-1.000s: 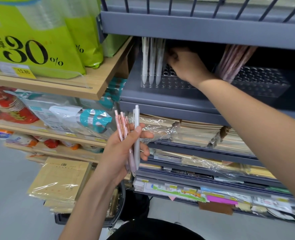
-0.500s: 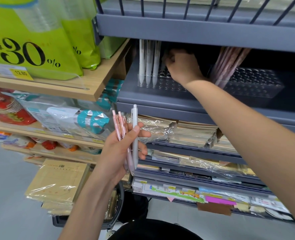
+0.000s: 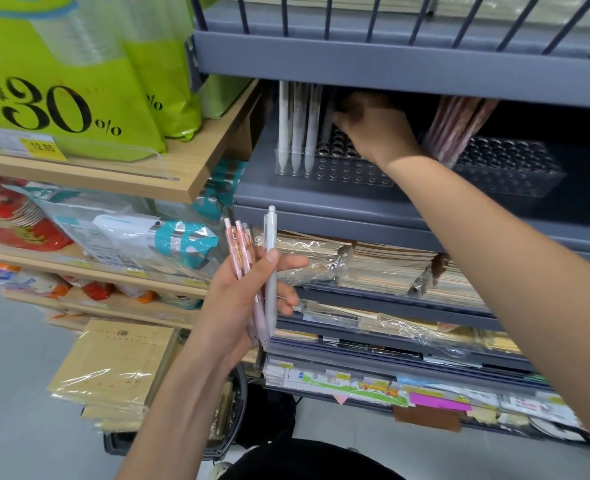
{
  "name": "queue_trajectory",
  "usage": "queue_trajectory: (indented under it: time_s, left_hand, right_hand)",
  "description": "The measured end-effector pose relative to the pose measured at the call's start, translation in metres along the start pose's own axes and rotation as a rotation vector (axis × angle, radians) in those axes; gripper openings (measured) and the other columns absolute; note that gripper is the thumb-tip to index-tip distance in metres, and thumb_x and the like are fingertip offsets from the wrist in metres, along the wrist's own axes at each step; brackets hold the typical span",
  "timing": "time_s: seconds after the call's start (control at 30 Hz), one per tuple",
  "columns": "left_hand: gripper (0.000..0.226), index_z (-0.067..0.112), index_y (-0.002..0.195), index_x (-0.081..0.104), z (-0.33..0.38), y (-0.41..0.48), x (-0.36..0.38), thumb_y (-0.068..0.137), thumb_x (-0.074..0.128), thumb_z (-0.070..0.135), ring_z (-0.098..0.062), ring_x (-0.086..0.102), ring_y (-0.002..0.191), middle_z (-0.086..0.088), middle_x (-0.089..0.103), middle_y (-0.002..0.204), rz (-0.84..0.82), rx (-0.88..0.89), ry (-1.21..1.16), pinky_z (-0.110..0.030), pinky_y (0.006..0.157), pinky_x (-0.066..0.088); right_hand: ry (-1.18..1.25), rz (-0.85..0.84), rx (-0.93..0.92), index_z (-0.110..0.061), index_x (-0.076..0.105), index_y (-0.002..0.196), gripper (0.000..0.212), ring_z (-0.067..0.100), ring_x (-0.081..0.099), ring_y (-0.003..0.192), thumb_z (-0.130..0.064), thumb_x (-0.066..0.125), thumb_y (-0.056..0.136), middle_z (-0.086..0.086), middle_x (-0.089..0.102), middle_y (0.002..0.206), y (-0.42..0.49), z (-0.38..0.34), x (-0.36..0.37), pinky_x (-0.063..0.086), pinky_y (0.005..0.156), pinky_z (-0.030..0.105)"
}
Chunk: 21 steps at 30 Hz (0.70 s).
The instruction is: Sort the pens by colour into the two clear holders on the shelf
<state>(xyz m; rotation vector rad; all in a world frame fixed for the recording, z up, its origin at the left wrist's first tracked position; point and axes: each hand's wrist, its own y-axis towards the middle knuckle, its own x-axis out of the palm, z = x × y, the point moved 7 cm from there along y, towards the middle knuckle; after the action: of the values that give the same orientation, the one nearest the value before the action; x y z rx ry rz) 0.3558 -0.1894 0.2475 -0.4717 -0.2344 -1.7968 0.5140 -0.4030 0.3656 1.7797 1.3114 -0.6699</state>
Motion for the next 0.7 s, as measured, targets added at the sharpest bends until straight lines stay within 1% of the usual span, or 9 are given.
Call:
queue_trajectory:
  time_s: [0.03,0.1,0.13,0.2,0.33,0.43,0.5,0.6,0.7]
  left_hand:
    - [0.019,0.010,0.096,0.052,0.000,0.000,0.000,0.092,0.061,0.026,-0.019,0.065,0.055,-0.019,0.073,0.109,-0.003,0.000,0.001,-0.027,0.051,0.056]
    - [0.021,0.008,0.098,0.054,0.001,0.001,0.001,0.091,0.061,0.026,-0.020,0.067,0.057,-0.019,0.074,0.105,0.000,0.004,-0.012,-0.027,0.052,0.056]
    - [0.023,0.007,0.099,0.054,0.000,0.002,0.002,0.091,0.061,0.026,-0.020,0.067,0.057,-0.019,0.074,0.104,0.003,0.009,-0.013,-0.027,0.052,0.056]
    - [0.025,0.004,0.102,0.054,-0.001,0.005,0.006,0.091,0.060,0.026,-0.020,0.068,0.058,-0.017,0.075,0.102,-0.002,0.020,-0.003,-0.026,0.052,0.056]
    - [0.029,0.006,0.100,0.059,-0.006,0.012,0.020,0.088,0.066,0.032,-0.021,0.069,0.060,-0.017,0.075,0.101,-0.048,0.026,0.010,-0.027,0.052,0.056]
    - [0.020,0.015,0.094,0.068,-0.011,0.015,0.031,0.086,0.068,0.033,-0.023,0.070,0.061,-0.018,0.075,0.101,-0.092,0.020,0.031,-0.028,0.054,0.057]
    - [0.022,0.014,0.097,0.068,-0.014,0.017,0.036,0.086,0.067,0.033,-0.024,0.071,0.062,-0.017,0.075,0.101,-0.114,0.018,0.032,-0.028,0.054,0.057]
    - [0.039,0.005,0.111,0.060,-0.017,0.020,0.039,0.088,0.064,0.036,-0.024,0.071,0.064,-0.016,0.075,0.105,-0.128,-0.004,0.034,-0.027,0.054,0.058]
    - [0.029,0.010,0.108,0.064,-0.020,0.020,0.040,0.091,0.062,0.032,-0.022,0.067,0.059,-0.018,0.073,0.108,-0.147,-0.010,0.025,-0.026,0.049,0.054]
  right_hand:
    - [0.055,0.062,0.012,-0.022,0.063,0.120,0.030,0.023,0.062,0.105,-0.037,0.053,0.097,0.004,0.067,0.117,-0.004,0.001,-0.009,0.040,0.081,0.018]
    - [0.198,0.176,0.015,-0.030,0.068,0.098,0.012,0.012,0.063,0.093,-0.031,0.056,0.093,-0.008,0.069,0.098,-0.020,0.000,-0.026,0.037,0.075,0.007]
    - [0.300,0.176,0.011,-0.032,0.068,0.086,0.011,0.009,0.064,0.085,-0.028,0.058,0.091,-0.012,0.070,0.088,-0.031,-0.001,-0.030,0.041,0.072,0.008]
    - [0.471,0.051,-0.001,-0.029,0.071,0.076,0.013,0.003,0.064,0.067,-0.028,0.064,0.087,-0.009,0.073,0.074,-0.061,-0.004,-0.025,0.047,0.064,0.014]
    - [0.502,-0.286,-0.075,-0.024,0.076,0.079,0.016,-0.005,0.057,0.060,-0.039,0.072,0.084,-0.008,0.072,0.071,-0.116,-0.017,-0.004,0.044,0.059,0.010]
    - [0.549,-0.393,-0.038,-0.017,0.077,0.083,0.016,0.000,0.054,0.065,-0.033,0.077,0.081,-0.002,0.070,0.073,-0.131,-0.017,0.008,0.044,0.061,0.016]
    - [0.544,-0.408,-0.039,-0.012,0.076,0.086,0.015,0.005,0.053,0.066,-0.026,0.076,0.083,0.004,0.067,0.075,-0.132,-0.016,0.009,0.044,0.063,0.023]
    - [0.665,-0.353,-0.024,-0.009,0.074,0.098,0.012,0.008,0.057,0.065,-0.014,0.066,0.091,0.006,0.069,0.080,-0.127,-0.009,-0.003,0.046,0.061,0.022]
    - [0.820,-0.248,0.032,-0.007,0.070,0.110,0.019,0.017,0.060,0.070,-0.006,0.057,0.096,0.023,0.069,0.094,-0.119,0.002,-0.017,0.049,0.062,0.028]
